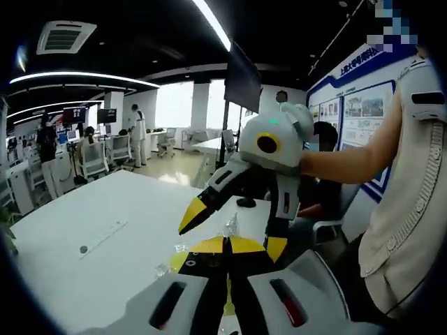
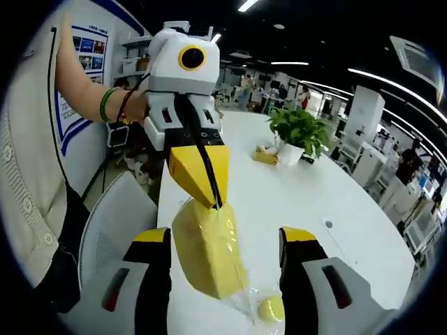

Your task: Compare the silicone blocks by pressing each to a similar depth, holding the contact briefly, and releasing to observe deformation and rebound differences across the visible hardness samples.

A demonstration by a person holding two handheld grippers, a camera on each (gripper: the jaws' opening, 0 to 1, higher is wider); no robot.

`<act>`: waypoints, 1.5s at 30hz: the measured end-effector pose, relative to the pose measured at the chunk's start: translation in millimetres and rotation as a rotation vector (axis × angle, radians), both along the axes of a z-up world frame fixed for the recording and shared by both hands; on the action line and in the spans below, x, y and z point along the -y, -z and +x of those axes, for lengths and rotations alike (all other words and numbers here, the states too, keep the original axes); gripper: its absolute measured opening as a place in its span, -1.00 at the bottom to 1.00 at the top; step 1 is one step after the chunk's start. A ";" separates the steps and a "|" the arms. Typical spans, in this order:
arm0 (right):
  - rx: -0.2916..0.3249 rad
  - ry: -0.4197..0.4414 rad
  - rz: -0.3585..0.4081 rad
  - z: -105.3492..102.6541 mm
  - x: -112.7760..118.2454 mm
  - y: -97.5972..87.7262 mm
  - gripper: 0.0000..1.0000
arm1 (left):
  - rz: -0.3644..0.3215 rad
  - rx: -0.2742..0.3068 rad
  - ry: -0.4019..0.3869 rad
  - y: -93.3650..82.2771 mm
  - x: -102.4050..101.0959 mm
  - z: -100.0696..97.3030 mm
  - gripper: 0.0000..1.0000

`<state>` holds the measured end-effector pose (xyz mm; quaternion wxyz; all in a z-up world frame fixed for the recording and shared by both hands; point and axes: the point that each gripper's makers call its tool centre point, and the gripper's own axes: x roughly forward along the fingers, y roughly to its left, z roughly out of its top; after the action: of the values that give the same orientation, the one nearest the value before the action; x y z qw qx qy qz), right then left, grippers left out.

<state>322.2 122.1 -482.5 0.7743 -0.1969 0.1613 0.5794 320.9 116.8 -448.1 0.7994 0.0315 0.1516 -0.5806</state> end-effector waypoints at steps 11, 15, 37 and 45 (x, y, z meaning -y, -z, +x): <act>-0.018 0.372 0.116 -7.3 52.1 24.7 0.72 | -0.062 -0.120 -0.051 47.0 -12.6 40.8 -1.00; -0.062 0.491 0.114 -24.1 70.2 43.7 0.71 | -0.091 -0.188 -0.067 72.2 -18.0 59.1 -1.00; -0.206 0.819 0.097 -60.8 109.3 84.3 0.60 | -0.054 -0.352 -0.186 188.4 -81.6 132.5 -1.00; -0.228 0.862 0.063 -68.0 118.7 87.7 0.57 | 0.026 -0.334 -0.250 232.4 -104.0 174.6 -1.00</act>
<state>254.2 3.3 -570.2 0.9280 -0.0228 0.2951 0.2263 495.5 220.8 -680.5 0.8285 -0.0739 0.2924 -0.4718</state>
